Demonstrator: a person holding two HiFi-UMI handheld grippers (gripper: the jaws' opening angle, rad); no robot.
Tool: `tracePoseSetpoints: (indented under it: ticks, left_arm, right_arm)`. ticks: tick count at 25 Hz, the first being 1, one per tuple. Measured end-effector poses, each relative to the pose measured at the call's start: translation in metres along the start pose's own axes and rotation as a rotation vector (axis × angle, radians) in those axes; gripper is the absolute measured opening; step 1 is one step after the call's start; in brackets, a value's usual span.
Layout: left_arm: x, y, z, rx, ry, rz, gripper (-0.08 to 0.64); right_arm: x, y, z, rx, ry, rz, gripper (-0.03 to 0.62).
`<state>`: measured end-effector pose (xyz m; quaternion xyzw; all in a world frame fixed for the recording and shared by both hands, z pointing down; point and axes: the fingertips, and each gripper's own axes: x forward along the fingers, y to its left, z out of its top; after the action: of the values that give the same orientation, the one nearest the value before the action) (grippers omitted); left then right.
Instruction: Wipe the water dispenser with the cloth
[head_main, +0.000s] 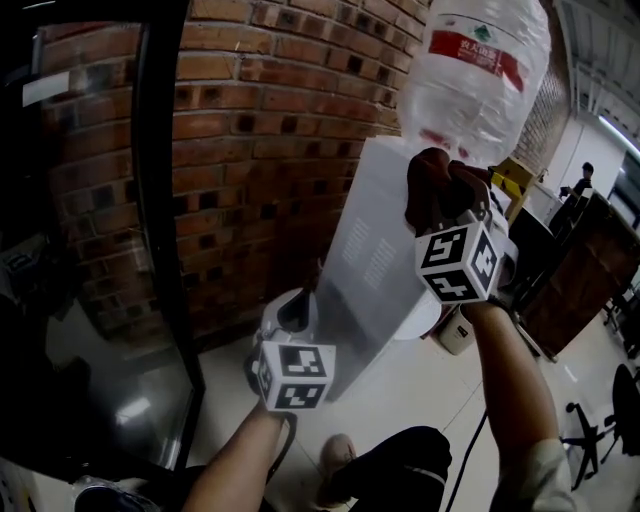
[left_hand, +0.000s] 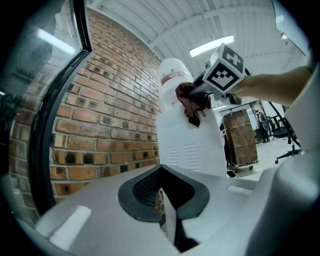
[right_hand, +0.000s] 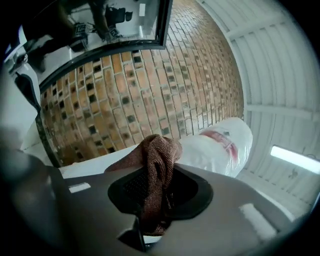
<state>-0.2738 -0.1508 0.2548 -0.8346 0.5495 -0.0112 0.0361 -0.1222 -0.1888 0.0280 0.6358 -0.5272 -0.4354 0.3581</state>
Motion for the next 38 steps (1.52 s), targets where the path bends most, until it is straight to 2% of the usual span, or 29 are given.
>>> tracePoseSetpoints:
  ticks: [4,9,19,25,38]
  left_arm:
    - [0.002,-0.002,-0.002,0.003,0.004,-0.004,0.000]
    - [0.002,-0.005,-0.005,0.010,0.010,-0.013,0.000]
    - [-0.001,-0.012,-0.017,0.029,0.035,-0.038,0.000]
    - [-0.002,-0.007,-0.028,0.030,0.056,-0.029,0.000]
    - [0.001,0.010,-0.050,0.016,0.087,-0.007,0.000]
  right_arm:
    - [0.002,-0.002,-0.018,0.002,0.039,-0.001,0.101]
    - [-0.006,0.015,-0.026,-0.005,0.039,0.002,0.101]
    - [-0.023,0.079,-0.056,0.025,0.079,0.096,0.101]
    - [-0.040,0.150,-0.086,0.018,0.137,0.210,0.101]
    - [-0.075,0.327,-0.164,-0.141,0.279,0.481,0.101]
